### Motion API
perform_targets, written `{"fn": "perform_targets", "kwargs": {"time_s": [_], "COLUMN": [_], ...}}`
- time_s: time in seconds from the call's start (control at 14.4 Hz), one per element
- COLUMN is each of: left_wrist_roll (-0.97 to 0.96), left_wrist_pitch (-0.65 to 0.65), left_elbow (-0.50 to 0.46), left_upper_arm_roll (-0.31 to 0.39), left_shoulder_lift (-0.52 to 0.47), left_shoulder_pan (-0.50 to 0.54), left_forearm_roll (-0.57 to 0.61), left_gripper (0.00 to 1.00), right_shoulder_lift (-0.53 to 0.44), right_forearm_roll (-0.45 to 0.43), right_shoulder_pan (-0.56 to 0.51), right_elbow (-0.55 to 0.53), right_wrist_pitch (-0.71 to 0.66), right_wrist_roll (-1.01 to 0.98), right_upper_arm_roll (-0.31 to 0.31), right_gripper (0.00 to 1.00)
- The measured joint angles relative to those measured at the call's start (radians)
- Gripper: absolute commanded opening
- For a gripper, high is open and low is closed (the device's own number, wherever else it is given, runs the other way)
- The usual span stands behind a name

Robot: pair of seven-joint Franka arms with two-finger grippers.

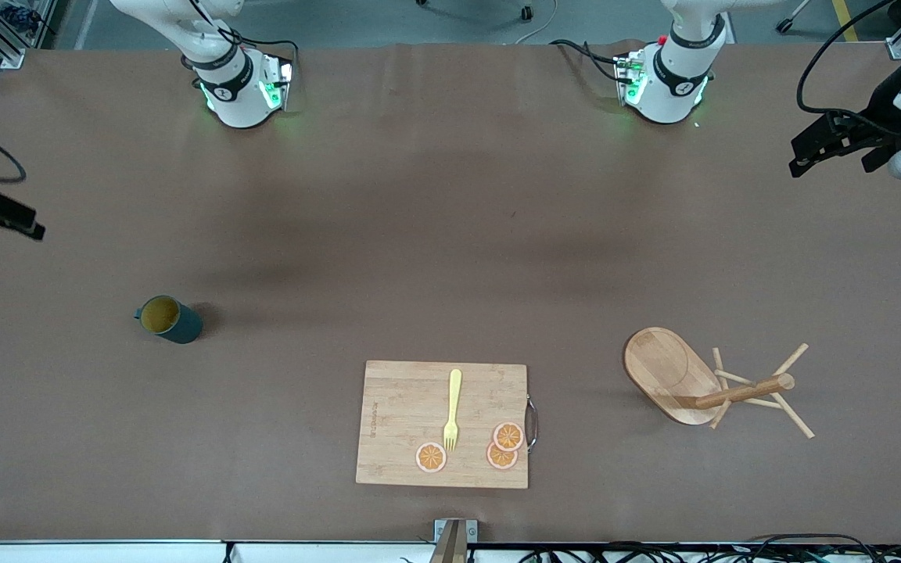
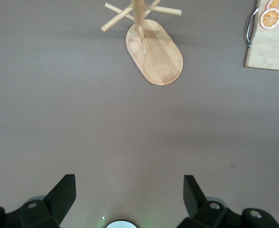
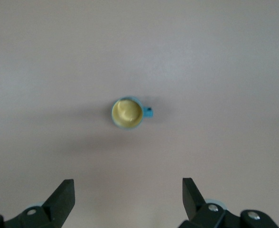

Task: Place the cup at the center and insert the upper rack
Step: 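Reach the right gripper down to the teal mug, then close the right gripper on the teal mug rim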

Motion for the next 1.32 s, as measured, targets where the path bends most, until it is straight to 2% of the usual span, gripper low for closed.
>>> {"fn": "perform_targets", "kwargs": {"time_s": [0.21, 0.56, 0.9, 1.18, 1.32], "left_wrist_roll": [0.0, 0.0, 0.0, 0.0, 0.0], "left_wrist_pitch": [0.0, 0.001, 0.001, 0.001, 0.001], "left_elbow": [-0.006, -0.007, -0.007, -0.011, -0.012], "left_upper_arm_roll": [0.0, 0.001, 0.004, 0.006, 0.006], "left_shoulder_lift": [0.003, 0.008, 0.009, 0.009, 0.009], "left_shoulder_pan": [0.0, 0.001, 0.002, 0.002, 0.002], "left_forearm_roll": [0.0, 0.0, 0.0, 0.0, 0.0], "left_gripper": [1.0, 1.0, 1.0, 1.0, 1.0], "right_shoulder_lift": [0.089, 0.186, 0.269, 0.338, 0.35], "right_forearm_roll": [0.0, 0.006, 0.103, 0.118, 0.118], "right_shoulder_pan": [0.002, 0.012, -0.007, -0.031, -0.026], "right_elbow": [-0.011, -0.125, -0.208, -0.251, -0.273], "right_wrist_pitch": [0.071, 0.279, 0.439, 0.52, 0.555], "right_wrist_roll": [-0.065, -0.173, -0.456, -0.568, -0.592], "right_upper_arm_roll": [0.004, 0.012, 0.006, 0.004, 0.008], "right_gripper": [1.0, 1.0, 1.0, 1.0, 0.95]}}
